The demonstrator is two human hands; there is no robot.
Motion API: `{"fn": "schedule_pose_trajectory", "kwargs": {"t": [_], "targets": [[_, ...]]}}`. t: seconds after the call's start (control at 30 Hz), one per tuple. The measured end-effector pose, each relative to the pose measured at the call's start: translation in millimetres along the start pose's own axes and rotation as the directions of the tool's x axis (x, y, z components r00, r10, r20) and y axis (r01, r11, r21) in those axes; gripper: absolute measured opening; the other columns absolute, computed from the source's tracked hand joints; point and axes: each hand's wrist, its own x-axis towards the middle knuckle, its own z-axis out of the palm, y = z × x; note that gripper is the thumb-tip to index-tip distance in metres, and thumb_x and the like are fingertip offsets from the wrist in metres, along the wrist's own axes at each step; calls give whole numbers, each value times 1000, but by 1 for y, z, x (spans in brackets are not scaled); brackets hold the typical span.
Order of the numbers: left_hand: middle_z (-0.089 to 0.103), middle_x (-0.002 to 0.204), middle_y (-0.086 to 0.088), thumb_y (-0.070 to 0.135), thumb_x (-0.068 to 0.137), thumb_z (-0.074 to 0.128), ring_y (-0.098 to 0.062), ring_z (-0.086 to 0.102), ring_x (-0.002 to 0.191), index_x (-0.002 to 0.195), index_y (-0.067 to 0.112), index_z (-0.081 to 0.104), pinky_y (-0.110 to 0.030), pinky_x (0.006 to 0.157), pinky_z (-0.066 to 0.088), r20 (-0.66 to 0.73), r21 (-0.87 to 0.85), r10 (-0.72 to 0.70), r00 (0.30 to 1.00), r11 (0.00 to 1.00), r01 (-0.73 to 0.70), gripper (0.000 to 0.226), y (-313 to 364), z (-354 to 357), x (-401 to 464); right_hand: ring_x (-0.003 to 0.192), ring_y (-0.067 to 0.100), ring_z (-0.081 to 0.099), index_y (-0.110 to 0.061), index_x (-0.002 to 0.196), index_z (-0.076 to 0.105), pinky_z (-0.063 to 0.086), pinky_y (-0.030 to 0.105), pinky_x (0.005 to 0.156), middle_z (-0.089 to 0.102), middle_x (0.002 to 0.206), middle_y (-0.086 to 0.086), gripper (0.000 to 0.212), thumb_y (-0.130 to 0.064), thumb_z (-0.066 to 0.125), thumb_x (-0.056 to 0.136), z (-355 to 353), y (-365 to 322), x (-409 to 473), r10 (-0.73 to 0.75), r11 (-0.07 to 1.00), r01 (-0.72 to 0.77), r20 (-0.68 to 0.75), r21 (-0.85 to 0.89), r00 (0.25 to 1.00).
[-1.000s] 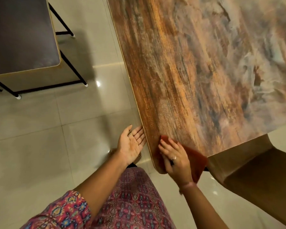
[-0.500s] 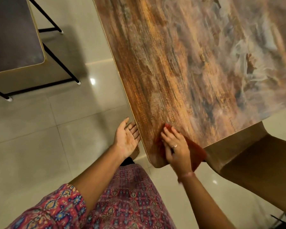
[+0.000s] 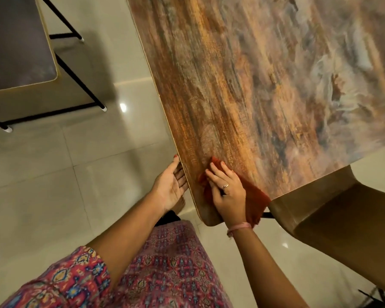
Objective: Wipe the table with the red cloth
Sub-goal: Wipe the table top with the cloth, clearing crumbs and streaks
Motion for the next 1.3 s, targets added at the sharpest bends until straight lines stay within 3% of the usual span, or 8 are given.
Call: {"fn": "schedule_pose_trajectory", "kwargs": {"t": [0.1,0.23,0.5,0.6,0.77,1.0,1.1,1.3], "targets": [[69,82,5,41,95,47,-8,64,75,111,22,60,-20,61,54,-14,-5,9,1000,1000,-9,28,-1,1,0,128,19,48,-15,112,71,38,43,108,62,126,0,27,-7,64,87,3,-8,48,110,994,-109,-67,14,992],[72,78,5,45,93,49,-8,66,73,99,22,64,-20,59,54,-34,5,5,999,1000,-4,28,-4,2,-1,131,21,47,-15,111,71,31,38,113,63,125,1,25,-9,62,88,7,-13,129,298,950,-283,-109,132,948],[67,89,1,43,95,47,-10,63,76,118,18,58,-20,60,54,-15,-17,-21,1000,1000,21,35,-3,1,0,126,16,49,-15,104,73,45,45,102,61,119,-10,30,3,69,80,-2,-17,-15,142,990,-140,-53,25,989],[69,85,2,43,95,47,-9,64,74,111,17,60,-20,60,55,-23,-35,-24,999,999,23,34,-4,0,2,123,19,52,-13,102,74,44,43,103,64,116,-7,29,5,70,79,3,-15,-13,157,987,-153,-95,48,983],[72,74,6,45,93,49,-6,66,67,98,21,64,-19,60,54,-50,-29,-29,998,999,27,29,-3,4,1,120,26,56,-10,104,74,38,38,106,69,115,4,24,-2,65,84,15,-26,97,127,989,-115,-134,98,983],[71,85,3,43,92,51,-9,65,80,115,19,61,-24,69,53,-28,-53,-34,999,998,32,35,-1,1,3,128,17,48,-18,114,70,26,30,112,63,126,-4,27,-13,57,91,30,-27,260,131,990,-127,-64,65,989],[72,79,5,44,91,51,-8,66,79,101,20,64,-24,69,53,-13,-43,-42,999,998,41,28,-2,-4,5,128,23,49,-14,111,71,32,36,111,65,124,1,26,-8,59,89,31,-29,226,76,995,-69,-90,71,993],[68,79,5,39,92,55,-8,64,70,87,22,64,-23,68,52,-57,-7,-29,998,1000,28,19,9,-6,8,130,20,47,-16,109,72,41,39,104,63,124,-4,25,-8,61,88,20,-19,19,-65,996,65,-5,65,998]]}}
